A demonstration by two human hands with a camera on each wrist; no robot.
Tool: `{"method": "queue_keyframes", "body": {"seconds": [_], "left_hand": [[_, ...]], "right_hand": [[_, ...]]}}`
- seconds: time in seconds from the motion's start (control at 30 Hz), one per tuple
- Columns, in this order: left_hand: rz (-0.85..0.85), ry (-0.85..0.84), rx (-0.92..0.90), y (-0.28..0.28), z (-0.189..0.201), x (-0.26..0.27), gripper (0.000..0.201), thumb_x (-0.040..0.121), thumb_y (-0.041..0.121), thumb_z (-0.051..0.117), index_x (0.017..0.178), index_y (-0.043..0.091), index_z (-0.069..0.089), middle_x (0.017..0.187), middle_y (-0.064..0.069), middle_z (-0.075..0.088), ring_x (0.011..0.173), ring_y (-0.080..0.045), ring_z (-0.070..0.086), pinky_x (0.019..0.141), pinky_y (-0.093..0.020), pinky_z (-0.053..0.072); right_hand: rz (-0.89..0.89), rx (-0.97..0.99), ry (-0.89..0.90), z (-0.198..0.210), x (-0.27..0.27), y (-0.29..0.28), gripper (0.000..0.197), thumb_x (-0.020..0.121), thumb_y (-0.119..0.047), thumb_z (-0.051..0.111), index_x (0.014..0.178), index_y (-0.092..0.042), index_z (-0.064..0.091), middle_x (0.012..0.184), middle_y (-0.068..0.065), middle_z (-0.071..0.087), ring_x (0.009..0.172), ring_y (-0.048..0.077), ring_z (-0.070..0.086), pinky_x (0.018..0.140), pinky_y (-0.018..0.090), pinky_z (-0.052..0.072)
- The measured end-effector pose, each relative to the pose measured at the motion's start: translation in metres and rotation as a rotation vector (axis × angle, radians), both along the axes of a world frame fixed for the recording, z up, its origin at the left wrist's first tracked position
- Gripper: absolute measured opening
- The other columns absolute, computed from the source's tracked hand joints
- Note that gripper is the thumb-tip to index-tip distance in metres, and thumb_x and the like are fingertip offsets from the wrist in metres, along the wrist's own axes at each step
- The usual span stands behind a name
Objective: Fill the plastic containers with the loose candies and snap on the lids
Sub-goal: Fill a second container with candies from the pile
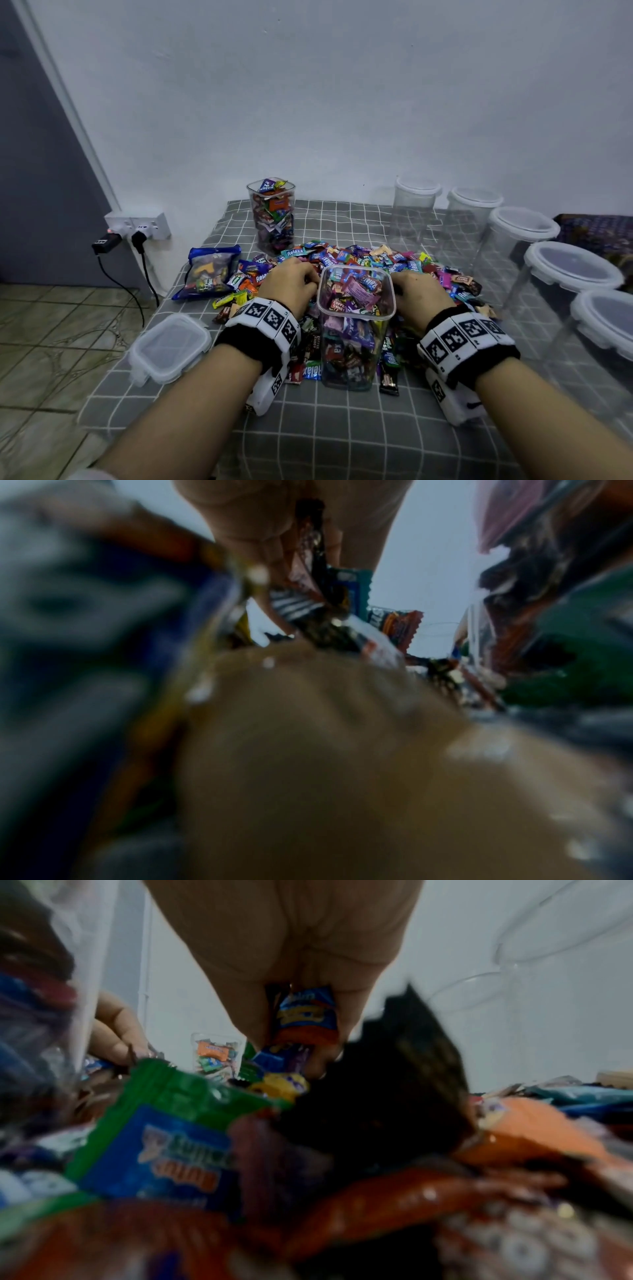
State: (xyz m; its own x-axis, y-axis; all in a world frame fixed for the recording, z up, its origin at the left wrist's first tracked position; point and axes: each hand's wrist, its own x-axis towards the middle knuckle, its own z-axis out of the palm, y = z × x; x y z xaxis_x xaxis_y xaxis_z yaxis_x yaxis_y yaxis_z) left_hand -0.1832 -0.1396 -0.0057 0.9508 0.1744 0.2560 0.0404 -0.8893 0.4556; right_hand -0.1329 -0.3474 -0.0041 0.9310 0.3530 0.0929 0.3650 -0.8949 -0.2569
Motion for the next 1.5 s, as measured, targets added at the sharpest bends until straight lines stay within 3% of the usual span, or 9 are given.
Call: {"method": "queue_keyframes", "body": {"seconds": [0.13,0.3,0.47,0.6,0.8,0.97,1.13,1.3,1.5], "left_hand": [[-0.01,-0.001,-0.002,-0.001,0.001,-0.001,0.016,0.09,0.023,0.058,0.099,0.015,0.069,0.1,-0.002,0.054,0.098,-0.021,0.054,0.075,-0.024,0.033],[-0.014,0.017,0.002,-0.003,0.003,-0.002,0.014,0.088,0.02,0.058,0.096,0.015,0.069,0.096,0.0,0.051,0.098,-0.021,0.053,0.075,-0.024,0.033],[-0.006,0.016,0.014,-0.005,0.004,-0.003,0.014,0.088,0.021,0.057,0.095,0.015,0.068,0.102,-0.003,0.055,0.098,-0.021,0.053,0.072,-0.022,0.03],[-0.002,0.023,-0.003,-0.005,0.005,-0.002,0.014,0.088,0.021,0.058,0.096,0.015,0.068,0.105,-0.004,0.056,0.1,-0.021,0.053,0.077,-0.024,0.034],[-0.001,0.026,-0.014,-0.004,0.004,-0.002,0.013,0.087,0.021,0.059,0.095,0.015,0.068,0.099,-0.001,0.053,0.099,-0.021,0.053,0.075,-0.023,0.033],[0.007,0.007,-0.021,-0.003,0.003,-0.002,0.015,0.087,0.023,0.06,0.097,0.016,0.069,0.099,-0.001,0.054,0.097,-0.021,0.053,0.073,-0.023,0.031],[0.002,-0.017,-0.025,-0.002,0.001,-0.001,0.018,0.088,0.021,0.059,0.101,0.016,0.069,0.103,-0.003,0.057,0.098,-0.022,0.054,0.076,-0.025,0.035],[-0.001,-0.008,-0.009,-0.001,0.001,0.0,0.018,0.087,0.021,0.061,0.102,0.016,0.068,0.097,0.0,0.052,0.098,-0.02,0.053,0.071,-0.023,0.03],[0.011,-0.021,-0.015,-0.001,0.002,-0.001,0.016,0.087,0.02,0.06,0.099,0.016,0.069,0.093,0.003,0.049,0.095,-0.019,0.053,0.069,-0.022,0.028]], "right_hand": [[0.004,0.119,-0.061,0.005,-0.001,-0.007,0.017,0.088,-0.011,0.057,0.102,-0.01,0.066,0.102,0.008,0.066,0.096,0.027,0.058,0.074,0.028,0.038],[-0.006,0.237,-0.083,0.018,-0.006,-0.014,0.023,0.088,-0.012,0.06,0.11,-0.009,0.066,0.111,0.011,0.066,0.104,0.028,0.057,0.085,0.029,0.04],[0.033,0.432,-0.176,0.048,-0.016,-0.014,0.019,0.087,-0.009,0.062,0.104,-0.01,0.069,0.096,0.008,0.068,0.091,0.025,0.062,0.083,0.032,0.047],[0.107,0.548,-0.262,0.075,-0.029,-0.006,0.016,0.087,-0.01,0.063,0.101,-0.011,0.07,0.08,-0.004,0.06,0.077,0.011,0.053,0.063,0.003,0.035],[0.276,0.689,-0.224,0.081,-0.053,0.016,0.014,0.084,-0.006,0.066,0.093,-0.014,0.071,0.074,-0.012,0.061,0.07,-0.002,0.057,0.066,0.006,0.04],[0.368,0.557,-0.304,0.067,-0.062,0.028,0.018,0.079,-0.017,0.063,0.094,-0.012,0.072,0.084,-0.002,0.066,0.078,0.004,0.053,0.073,0.004,0.033],[0.374,0.508,-0.296,0.063,-0.065,0.028,0.025,0.075,-0.025,0.06,0.094,-0.013,0.071,0.088,0.0,0.068,0.083,0.014,0.059,0.074,0.02,0.037],[0.377,0.563,-0.25,0.06,-0.069,0.027,0.028,0.074,-0.026,0.059,0.095,-0.013,0.07,0.09,-0.007,0.061,0.084,0.002,0.05,0.075,0.007,0.033],[0.3,0.738,-0.072,0.053,-0.077,0.016,0.051,0.068,-0.046,0.066,0.115,-0.027,0.058,0.109,-0.015,0.056,0.104,-0.006,0.051,0.088,0.004,0.034]]}}
